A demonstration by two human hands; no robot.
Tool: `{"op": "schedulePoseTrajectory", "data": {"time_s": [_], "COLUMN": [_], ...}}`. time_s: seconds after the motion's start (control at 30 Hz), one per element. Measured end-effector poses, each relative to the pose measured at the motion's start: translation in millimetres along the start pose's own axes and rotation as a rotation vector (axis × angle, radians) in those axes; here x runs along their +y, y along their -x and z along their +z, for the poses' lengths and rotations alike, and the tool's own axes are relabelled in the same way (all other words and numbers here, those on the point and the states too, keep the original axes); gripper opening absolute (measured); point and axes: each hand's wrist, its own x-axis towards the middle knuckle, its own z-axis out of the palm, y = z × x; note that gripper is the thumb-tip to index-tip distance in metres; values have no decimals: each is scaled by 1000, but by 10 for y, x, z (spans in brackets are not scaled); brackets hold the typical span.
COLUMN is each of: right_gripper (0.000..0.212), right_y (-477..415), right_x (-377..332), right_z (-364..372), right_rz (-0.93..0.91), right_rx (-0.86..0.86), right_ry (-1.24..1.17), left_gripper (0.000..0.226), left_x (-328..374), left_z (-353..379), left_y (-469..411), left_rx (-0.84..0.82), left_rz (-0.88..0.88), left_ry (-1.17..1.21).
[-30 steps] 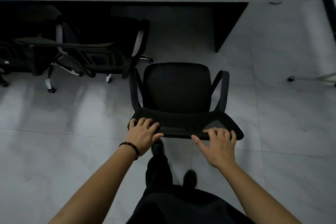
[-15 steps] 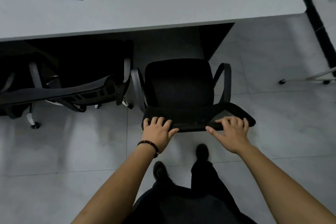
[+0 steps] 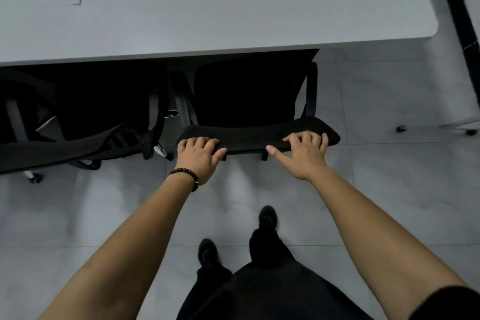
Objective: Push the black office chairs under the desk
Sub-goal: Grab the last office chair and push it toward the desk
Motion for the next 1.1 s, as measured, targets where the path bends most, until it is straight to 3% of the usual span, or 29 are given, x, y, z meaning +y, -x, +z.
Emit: {"op": "schedulePoseTrajectory", "data": {"time_s": [0.13,0.37,0.53,0.67,0.83,1.0,1.1], "right_gripper": [86,85,86,75,67,59,55], "right_y": [-178,-147,-91,11,242,236,226], "right_x": [61,56,-39,-235,-1050,-2004,-2189], "right_z": [-65,-75,-128,-135,13,280,388], "right_rz": [-23,-40,3,86,74,11,60], "right_rx": [10,24,24,21,49,-8,-8], "right_ry": [0,8,63,62,23,34,19], "left_gripper": [58,75,56,56,58,65,60], "left_x": [71,92,8,-223,-1183,-2222,-2632], "left_z": [-54,-103,-166,-244,-367,-403,-305], "left_y": [-158,-124,-107,0,223,250,269], "left_rx": [-1,6,-16,-39,6,34,-61], "left_rz": [-27,-33,22,145,127,-72,-179], "left_ry": [-4,12,57,11,-5,-113,-88]}}
